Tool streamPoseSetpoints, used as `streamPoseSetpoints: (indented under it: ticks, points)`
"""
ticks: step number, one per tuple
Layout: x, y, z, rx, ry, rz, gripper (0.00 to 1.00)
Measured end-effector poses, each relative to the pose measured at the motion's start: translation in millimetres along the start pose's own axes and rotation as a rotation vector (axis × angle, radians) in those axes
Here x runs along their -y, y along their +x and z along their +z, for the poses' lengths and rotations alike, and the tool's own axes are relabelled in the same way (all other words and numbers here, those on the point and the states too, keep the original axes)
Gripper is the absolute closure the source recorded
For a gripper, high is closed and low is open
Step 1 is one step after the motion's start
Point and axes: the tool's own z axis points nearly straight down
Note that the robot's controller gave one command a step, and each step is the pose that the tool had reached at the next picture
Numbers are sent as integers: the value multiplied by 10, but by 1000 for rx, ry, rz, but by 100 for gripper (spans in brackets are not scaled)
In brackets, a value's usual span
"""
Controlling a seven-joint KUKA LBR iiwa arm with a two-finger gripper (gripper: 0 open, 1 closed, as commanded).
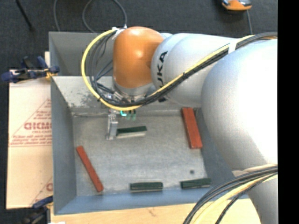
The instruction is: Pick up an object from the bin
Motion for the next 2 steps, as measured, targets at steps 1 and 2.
streamPoseSetpoints:
  ticks: [1, 2]
  points:
    - [480, 28, 392, 4, 4, -33, 0]
    - [875, 30, 751, 5, 2, -1, 0]
